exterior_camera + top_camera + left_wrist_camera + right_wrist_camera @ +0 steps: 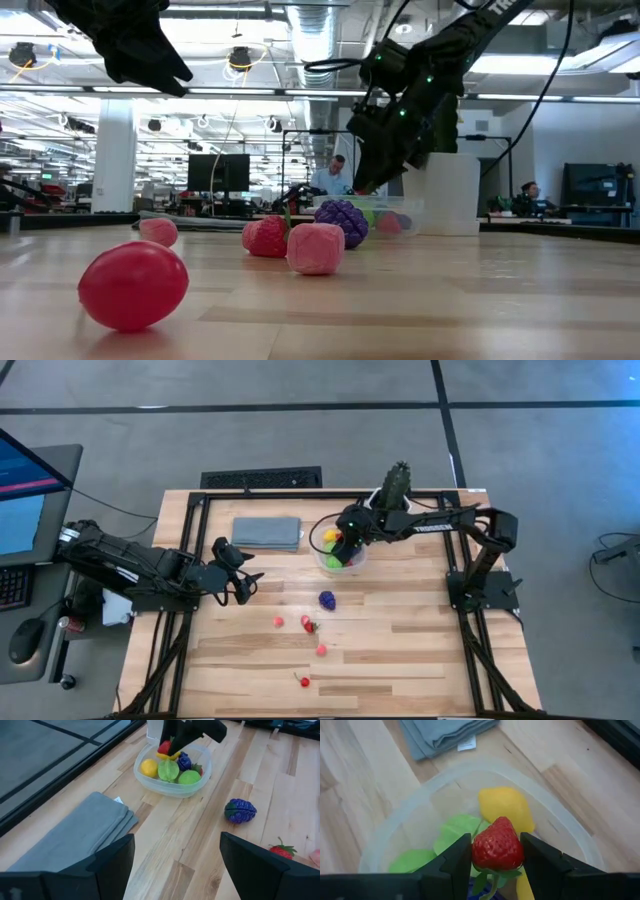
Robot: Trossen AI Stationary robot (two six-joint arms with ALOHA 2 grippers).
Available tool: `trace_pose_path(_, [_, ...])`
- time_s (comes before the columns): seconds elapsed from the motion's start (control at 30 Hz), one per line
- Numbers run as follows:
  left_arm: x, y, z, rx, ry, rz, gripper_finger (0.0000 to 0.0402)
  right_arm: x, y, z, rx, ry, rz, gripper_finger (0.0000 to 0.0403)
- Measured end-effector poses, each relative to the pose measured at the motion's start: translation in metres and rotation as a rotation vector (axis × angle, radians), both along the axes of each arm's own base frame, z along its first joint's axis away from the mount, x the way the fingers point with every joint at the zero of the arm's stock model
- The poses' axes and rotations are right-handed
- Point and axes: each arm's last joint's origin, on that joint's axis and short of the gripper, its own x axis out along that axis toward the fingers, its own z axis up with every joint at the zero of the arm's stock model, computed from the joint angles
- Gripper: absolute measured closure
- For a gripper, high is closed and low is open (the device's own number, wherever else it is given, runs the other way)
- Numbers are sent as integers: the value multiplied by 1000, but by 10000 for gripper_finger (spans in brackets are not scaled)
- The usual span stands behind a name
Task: Pick and placing Produce into tupperware
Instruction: Put the right strawberry into the transparent bin, then put the top left peach into the transparent bin
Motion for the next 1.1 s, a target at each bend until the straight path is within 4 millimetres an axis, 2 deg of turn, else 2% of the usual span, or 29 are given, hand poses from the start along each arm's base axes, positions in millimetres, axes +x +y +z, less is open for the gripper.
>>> trace_pose_path(0.6, [0, 0, 0, 9, -5, 14, 120, 6, 4, 6, 34, -60, 67, 166])
trace_pose_path(0.87, [0, 0, 0, 9, -5, 14, 120, 25, 23, 39, -26, -52, 208, 168])
trace_pose_path(1.1, [1, -1, -1, -33, 11, -38, 120, 39, 65, 74, -82, -9, 416, 175])
